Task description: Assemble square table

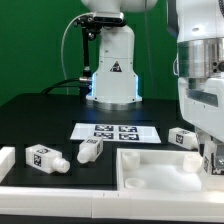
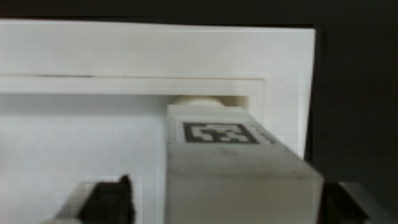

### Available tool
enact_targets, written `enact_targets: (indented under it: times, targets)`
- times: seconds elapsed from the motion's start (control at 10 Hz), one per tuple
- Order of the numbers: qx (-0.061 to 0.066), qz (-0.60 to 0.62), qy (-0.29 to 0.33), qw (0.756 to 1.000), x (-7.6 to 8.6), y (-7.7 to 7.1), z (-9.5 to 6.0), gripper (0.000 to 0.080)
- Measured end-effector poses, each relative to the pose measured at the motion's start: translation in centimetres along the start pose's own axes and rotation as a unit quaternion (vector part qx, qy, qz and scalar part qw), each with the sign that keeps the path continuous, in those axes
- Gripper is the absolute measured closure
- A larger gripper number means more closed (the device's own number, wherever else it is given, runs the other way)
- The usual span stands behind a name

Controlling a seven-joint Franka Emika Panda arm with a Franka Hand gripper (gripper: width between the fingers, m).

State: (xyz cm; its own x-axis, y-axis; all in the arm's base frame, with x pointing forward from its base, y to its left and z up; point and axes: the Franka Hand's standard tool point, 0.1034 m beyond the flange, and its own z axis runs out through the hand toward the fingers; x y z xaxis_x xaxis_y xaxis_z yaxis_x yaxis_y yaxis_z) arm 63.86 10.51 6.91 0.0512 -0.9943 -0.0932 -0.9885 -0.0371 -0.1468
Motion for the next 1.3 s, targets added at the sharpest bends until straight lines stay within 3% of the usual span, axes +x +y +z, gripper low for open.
enact_targets:
  times: [0.1, 0.2, 0.3, 0.6, 0.7, 1.0, 1.1, 1.2, 1.3]
  targets:
    - [-0.023, -0.089, -0.005, 0.996, -0.1, 0.1, -0.3, 0.0215]
    - [-0.021, -0.190, -0.003, 0.982, -0.4, -0.4, -0.6, 0.0215]
    - [-0.018, -0.266, -0.004, 0.964, -0.7, -0.4, -0.5, 0.0163]
    - [-0.019, -0.358, -0.005, 0.933, -0.3, -0.3, -0.4, 0.0153]
    - [-0.020, -0.408, 0.000, 0.913, -0.3, -0.4, -0.4, 0.0151]
    - [-0.013, -0.647, 0.036, 0.761, -1.9, -1.3, -0.6, 0.0151]
    - [-0.013, -0.672, 0.036, 0.739, -2.4, -0.9, -0.5, 0.0151]
    - [-0.015, -0.673, 0.036, 0.739, -2.3, -0.8, -0.4, 0.0151]
    - [-0.015, -0.672, 0.036, 0.740, -2.3, -0.8, -0.3, 0.0277]
